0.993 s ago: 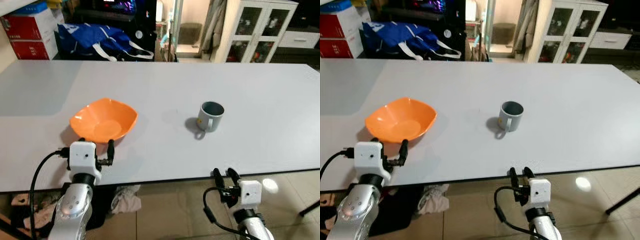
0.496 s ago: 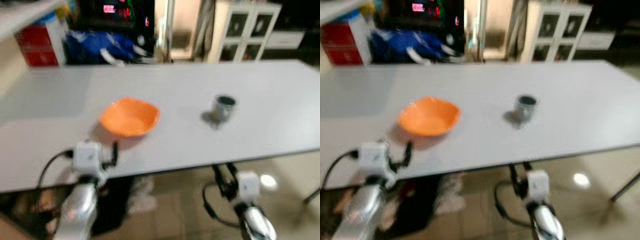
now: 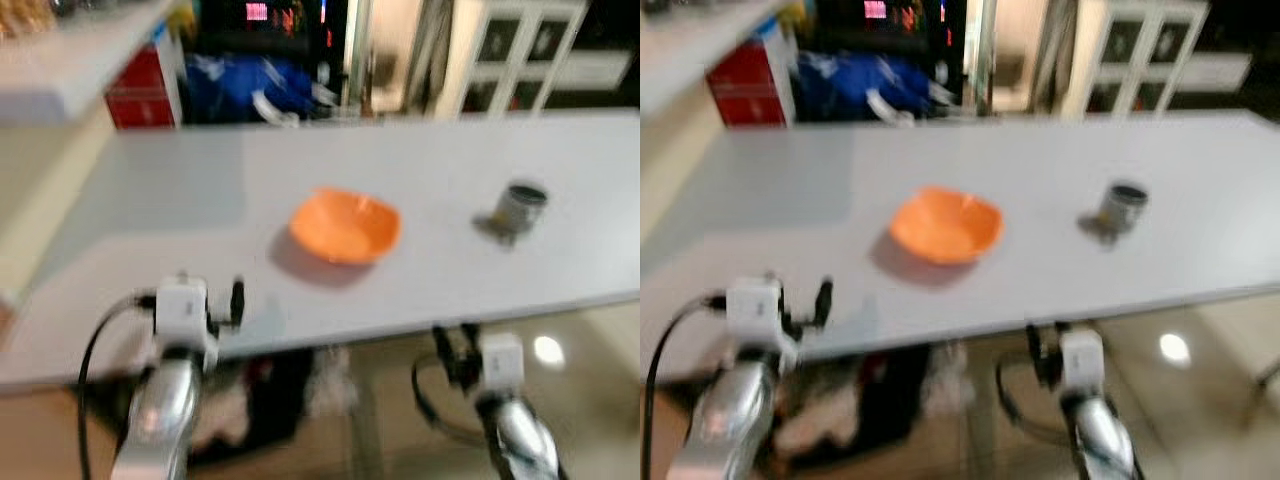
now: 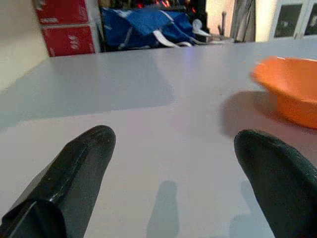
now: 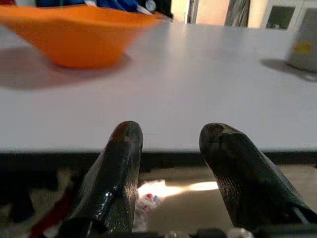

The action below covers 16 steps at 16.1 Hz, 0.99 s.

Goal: Setting the table

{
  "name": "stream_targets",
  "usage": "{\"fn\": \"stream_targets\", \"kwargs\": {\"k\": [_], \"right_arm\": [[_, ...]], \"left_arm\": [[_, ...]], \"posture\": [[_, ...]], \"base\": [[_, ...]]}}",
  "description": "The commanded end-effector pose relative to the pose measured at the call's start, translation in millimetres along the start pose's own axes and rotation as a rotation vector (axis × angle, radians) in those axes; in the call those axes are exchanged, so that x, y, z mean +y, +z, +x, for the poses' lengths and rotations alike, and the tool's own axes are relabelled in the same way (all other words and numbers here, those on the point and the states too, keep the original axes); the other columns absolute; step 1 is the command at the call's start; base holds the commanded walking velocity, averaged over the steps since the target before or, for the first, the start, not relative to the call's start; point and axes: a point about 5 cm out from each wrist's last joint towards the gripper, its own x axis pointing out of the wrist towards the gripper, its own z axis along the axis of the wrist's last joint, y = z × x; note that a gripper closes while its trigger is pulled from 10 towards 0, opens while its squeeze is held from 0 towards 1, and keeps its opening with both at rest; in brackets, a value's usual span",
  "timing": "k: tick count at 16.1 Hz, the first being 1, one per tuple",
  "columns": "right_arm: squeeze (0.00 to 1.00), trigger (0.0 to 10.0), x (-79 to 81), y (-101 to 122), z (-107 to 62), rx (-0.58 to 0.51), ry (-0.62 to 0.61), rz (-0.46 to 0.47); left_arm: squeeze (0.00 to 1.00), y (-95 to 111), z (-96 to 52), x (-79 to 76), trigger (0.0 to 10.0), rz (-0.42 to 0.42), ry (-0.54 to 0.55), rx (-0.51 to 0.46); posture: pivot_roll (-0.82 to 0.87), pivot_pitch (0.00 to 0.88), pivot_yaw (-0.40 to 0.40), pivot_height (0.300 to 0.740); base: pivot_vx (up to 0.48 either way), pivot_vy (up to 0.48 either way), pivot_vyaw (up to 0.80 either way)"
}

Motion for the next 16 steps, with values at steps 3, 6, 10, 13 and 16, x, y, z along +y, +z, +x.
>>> {"fn": "stream_targets", "kwargs": {"k": [3,6,10,13,16], "right_arm": [[0.0,10.0,5.1,-1.8,3.4,0.017,0.015,0.015],[0.0,10.0,5.4,11.6,29.4,0.013,0.02,0.009],[0.0,10.0,9.4,32.9,55.0,-0.011,0.041,0.009],[0.0,10.0,9.2,30.8,54.7,-0.002,0.043,0.003],[0.0,10.0,8.5,23.6,47.2,0.015,0.036,-0.012]], "left_arm": [[0.0,-0.8,-0.2,4.9,10.0,0.02,0.006,0.011],[0.0,-1.3,0.5,4.6,10.0,0.024,0.001,0.015],[0.0,-1.0,0.6,3.1,10.0,0.028,-0.007,0.012],[0.0,-0.3,1.2,4.8,10.0,0.035,-0.003,0.009],[0.0,0.1,1.1,3.8,10.0,0.041,-0.02,0.015]], "posture": [[0.02,0.0,-0.031,0.736],[0.02,0.0,-0.03,0.736],[0.03,0.0,-0.031,0.736],[0.03,0.0,-0.033,0.736],[0.03,0.0,-0.031,0.736]], "base": [[0.0,0.48,0.76],[0.0,0.48,0.0],[0.0,0.48,0.0],[0.0,0.48,0.0],[0.0,0.32,0.0]]}}
